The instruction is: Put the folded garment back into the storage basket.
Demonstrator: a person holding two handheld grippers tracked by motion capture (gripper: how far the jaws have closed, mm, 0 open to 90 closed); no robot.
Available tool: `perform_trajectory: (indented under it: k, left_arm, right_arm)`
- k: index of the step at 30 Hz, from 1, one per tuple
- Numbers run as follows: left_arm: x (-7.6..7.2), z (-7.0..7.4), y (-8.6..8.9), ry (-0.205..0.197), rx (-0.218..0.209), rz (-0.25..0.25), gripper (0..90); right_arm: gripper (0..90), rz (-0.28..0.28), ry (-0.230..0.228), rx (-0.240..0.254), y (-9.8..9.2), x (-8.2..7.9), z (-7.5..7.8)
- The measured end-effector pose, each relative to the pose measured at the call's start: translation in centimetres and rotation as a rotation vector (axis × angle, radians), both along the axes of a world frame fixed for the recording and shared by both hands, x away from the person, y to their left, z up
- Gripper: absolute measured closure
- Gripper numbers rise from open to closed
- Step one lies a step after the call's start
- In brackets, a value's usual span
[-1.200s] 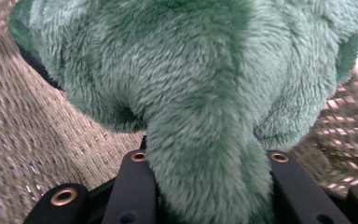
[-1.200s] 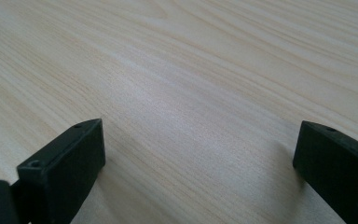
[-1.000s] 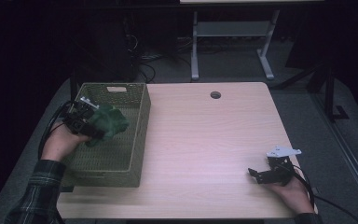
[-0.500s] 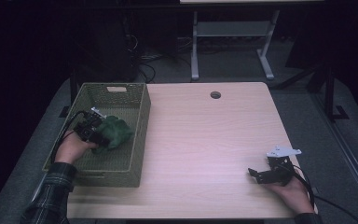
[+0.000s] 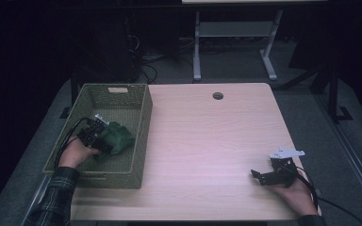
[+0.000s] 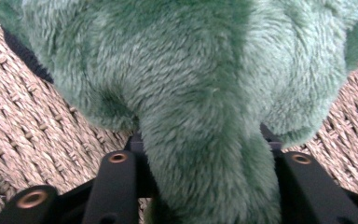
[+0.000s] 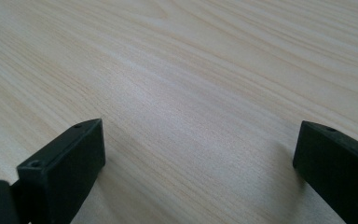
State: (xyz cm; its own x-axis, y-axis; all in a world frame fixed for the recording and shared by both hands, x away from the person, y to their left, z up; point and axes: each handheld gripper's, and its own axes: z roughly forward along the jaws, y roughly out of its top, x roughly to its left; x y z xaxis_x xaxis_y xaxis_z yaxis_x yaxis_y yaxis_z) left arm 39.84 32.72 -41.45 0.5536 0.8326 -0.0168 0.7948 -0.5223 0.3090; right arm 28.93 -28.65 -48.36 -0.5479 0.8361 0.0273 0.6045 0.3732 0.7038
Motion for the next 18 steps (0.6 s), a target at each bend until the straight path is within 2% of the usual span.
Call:
perform_trajectory:
  k: [3,7,9,11,18]
  left_arm:
    - [0.0,0.0,0.1,-0.005,0.001,-0.006,42.6]
    - [-0.1,0.0,0.3,-0.024,0.006,-0.001,25.9]
    - [-0.3,0.2,0.4,-0.031,0.016,-0.003,18.8]
    - [-0.4,0.7,0.4,-0.043,0.006,-0.006,13.5]
    - [-0.9,3.1,0.5,-0.075,-0.013,-0.013,13.1]
  right_arm:
    - [1.8,0.0,0.0,0.0,0.0,0.0,0.0]
    - [1.8,0.0,0.0,0.0,0.0,0.0,0.0]
    - [1.8,0.0,0.0,0.0,0.0,0.0,0.0]
    - [1.8,0.0,0.0,0.0,0.0,0.0,0.0]
    - [1.8,0.0,0.0,0.0,0.0,0.0,0.0]
